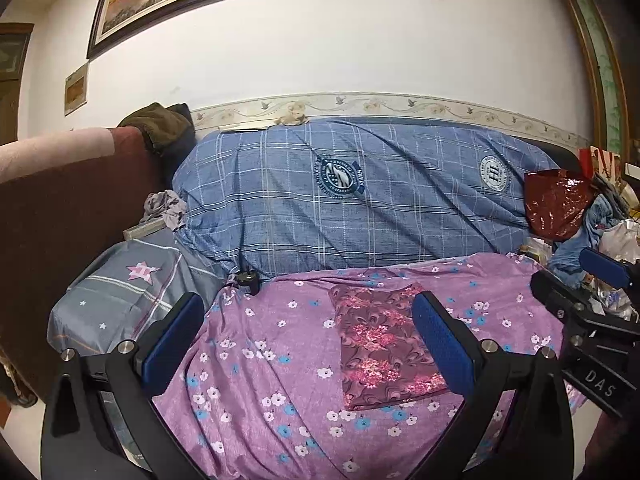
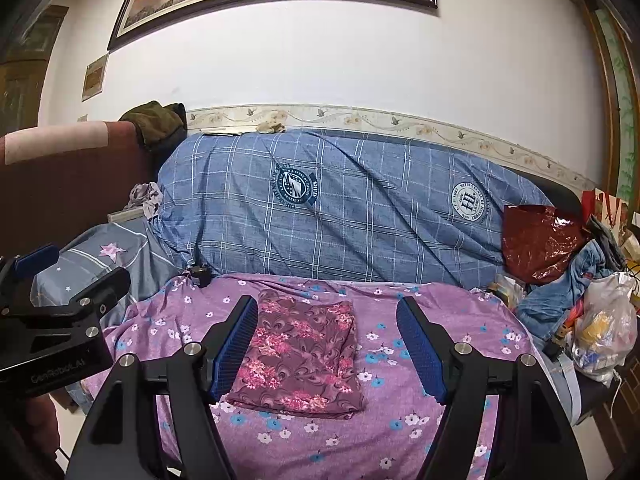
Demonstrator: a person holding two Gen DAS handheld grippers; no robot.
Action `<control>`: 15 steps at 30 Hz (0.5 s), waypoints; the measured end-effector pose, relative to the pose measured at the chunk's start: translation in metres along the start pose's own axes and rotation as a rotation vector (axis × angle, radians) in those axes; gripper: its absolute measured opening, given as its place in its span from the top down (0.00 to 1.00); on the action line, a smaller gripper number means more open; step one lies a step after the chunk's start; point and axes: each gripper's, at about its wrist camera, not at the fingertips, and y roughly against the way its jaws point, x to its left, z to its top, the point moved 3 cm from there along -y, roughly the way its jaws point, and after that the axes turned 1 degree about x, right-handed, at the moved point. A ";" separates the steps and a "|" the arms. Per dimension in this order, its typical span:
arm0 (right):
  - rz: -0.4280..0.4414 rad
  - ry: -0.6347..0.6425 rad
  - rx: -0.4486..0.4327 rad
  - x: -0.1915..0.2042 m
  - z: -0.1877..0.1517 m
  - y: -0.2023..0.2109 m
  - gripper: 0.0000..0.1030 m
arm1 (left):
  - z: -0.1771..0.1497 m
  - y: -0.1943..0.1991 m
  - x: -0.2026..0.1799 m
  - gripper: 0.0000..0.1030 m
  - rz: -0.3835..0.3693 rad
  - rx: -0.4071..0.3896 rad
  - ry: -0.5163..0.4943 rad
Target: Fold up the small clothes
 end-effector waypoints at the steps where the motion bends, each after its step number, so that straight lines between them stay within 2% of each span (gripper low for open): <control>1: -0.001 0.001 0.000 0.000 0.000 -0.001 0.28 | 0.001 -0.001 0.000 0.00 -0.006 -0.001 0.002; 15: -0.001 0.009 0.030 0.002 0.000 -0.028 0.28 | 0.005 -0.025 0.002 0.00 -0.028 0.023 0.019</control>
